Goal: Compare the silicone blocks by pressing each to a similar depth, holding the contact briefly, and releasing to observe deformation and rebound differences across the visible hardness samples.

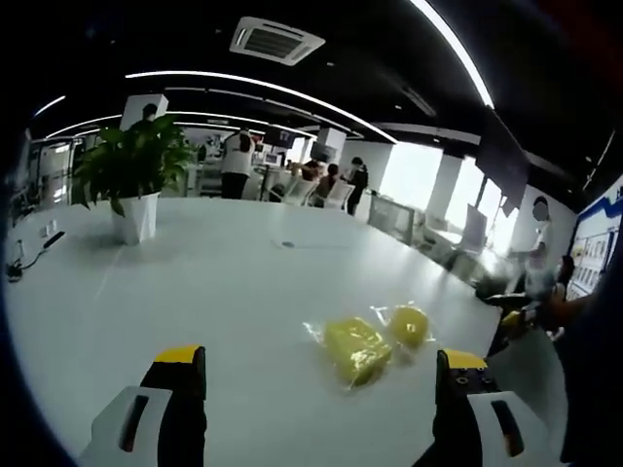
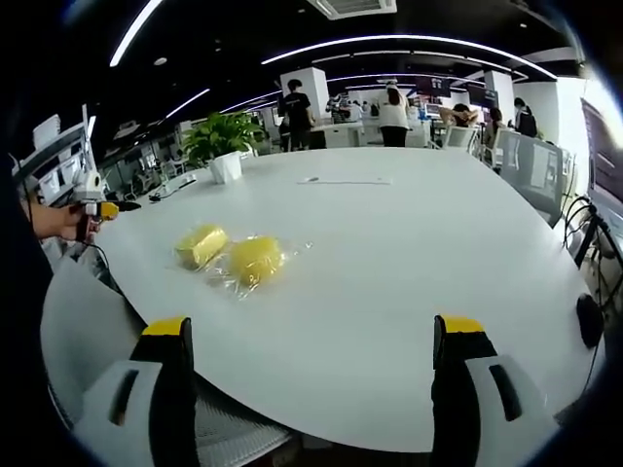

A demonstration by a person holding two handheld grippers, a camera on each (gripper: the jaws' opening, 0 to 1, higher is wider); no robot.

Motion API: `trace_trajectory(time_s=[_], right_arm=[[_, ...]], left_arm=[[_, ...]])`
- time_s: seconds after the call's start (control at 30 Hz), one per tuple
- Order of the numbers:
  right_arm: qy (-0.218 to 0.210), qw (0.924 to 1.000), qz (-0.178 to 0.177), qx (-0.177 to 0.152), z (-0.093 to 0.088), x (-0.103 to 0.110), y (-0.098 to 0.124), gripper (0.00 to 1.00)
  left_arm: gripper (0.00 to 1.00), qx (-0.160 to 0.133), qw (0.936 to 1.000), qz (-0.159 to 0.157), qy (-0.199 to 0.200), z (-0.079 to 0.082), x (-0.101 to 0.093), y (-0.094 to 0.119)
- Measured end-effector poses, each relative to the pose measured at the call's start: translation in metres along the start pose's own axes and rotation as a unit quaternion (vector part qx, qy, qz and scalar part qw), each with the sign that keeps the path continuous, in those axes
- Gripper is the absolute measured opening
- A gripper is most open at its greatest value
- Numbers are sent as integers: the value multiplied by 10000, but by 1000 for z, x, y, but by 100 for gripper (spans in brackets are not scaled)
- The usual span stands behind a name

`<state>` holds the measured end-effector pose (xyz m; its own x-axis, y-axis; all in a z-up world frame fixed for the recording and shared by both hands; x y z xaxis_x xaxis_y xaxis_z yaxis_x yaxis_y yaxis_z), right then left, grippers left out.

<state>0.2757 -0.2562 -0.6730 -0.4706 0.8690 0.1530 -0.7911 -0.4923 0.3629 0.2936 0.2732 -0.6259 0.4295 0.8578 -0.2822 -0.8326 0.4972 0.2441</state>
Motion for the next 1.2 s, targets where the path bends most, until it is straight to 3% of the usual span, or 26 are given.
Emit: trace_trajectory(time_s=[0.3, 0.63, 0.83, 0.9, 0.97, 1.13, 1.2], right_arm=[[-15, 10000, 19, -12, 1, 1, 0, 96], [-68, 10000, 51, 0, -3, 10, 0, 96], [-68, 10000, -16, -32, 0, 8, 1, 96], [-77, 10000, -23, -32, 0, 8, 1, 96], [-91, 9999, -45, -22, -2, 8, 2, 96], [-124, 9999, -73, -23, -4, 9, 5, 96], [-131, 9999, -82, -4, -5, 8, 6, 96]], left_arm=[[100, 88, 9995, -56, 285, 3, 3, -9], [100, 345, 9938, -304, 1010, 13, 10, -35], [100, 981, 9799, -637, 1613, 3, 5, -58], [100, 942, 9790, -689, 1672, 4, 6, -68], [100, 1093, 9736, -775, 1846, 2, 4, -74], [98, 1289, 9728, -668, 1804, -10, 13, -94], [98, 1343, 9653, -613, 2152, -15, 17, -100]])
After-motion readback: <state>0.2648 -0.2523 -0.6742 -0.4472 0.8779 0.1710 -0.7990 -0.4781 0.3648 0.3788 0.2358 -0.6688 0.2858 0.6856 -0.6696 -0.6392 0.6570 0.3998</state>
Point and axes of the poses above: the point that each gripper's makers call its tool centre point, and the gripper's own axes: y roughly backward along the fingers, x roughly to its left, z roughly out of its top, the point moved 9 cm from there along y, roughly backward along the fingers, and after that the axes turned 8 degrees about -x, right-handed, at the moved point
